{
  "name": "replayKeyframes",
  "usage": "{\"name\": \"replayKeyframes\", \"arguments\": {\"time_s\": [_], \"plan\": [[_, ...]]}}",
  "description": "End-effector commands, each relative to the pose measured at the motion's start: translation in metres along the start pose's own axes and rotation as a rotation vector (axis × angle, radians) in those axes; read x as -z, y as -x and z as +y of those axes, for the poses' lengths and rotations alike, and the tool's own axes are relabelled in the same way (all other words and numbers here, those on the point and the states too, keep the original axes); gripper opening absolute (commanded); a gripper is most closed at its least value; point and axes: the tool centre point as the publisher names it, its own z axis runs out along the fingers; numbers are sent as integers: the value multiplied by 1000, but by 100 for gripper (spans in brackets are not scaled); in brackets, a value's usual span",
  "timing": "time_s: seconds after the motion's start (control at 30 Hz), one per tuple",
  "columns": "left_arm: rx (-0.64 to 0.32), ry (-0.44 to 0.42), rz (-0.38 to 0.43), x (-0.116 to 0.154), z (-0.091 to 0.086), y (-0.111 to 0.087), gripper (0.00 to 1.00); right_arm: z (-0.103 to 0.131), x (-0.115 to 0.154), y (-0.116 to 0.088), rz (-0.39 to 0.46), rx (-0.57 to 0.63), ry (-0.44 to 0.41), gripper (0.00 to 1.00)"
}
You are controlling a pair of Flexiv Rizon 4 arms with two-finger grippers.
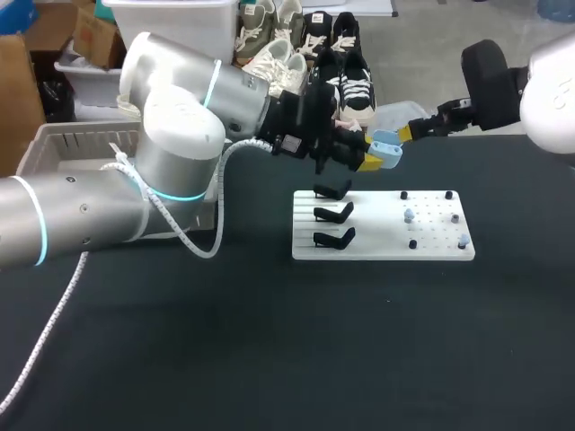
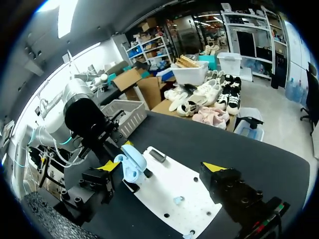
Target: Pick up each earbud case from the left stands, insert the matching earbuds, close the lid, and place the case in the box.
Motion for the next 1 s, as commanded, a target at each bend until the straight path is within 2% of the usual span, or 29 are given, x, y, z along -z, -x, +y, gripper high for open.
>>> {"name": "replayKeyframes", "arguments": {"time_s": [0.03, 0.17, 0.27, 0.37, 0.63, 0.83, 1.0], "plan": [[-35, 121, -77, 7, -28, 3, 0, 8, 21, -14, 19, 1, -124, 100], [-42, 177, -107, 2, -40, 3, 0, 7, 30, -24, 23, 15, -165, 100], [-47, 192, -114, -5, -53, 0, 0, 3, 33, -30, 57, 21, -187, 100], [-22, 215, -158, -9, -64, -6, 0, 0, 33, -38, 75, 20, -182, 100], [-23, 251, -163, -14, -90, -17, 0, -8, 35, -71, 102, 12, -175, 100], [-24, 281, -166, -7, -95, -34, 0, -10, 36, -91, 110, -9, -179, 100], [-14, 271, -169, 6, -92, -41, 0, -7, 36, -100, 110, -34, -181, 100]]}}
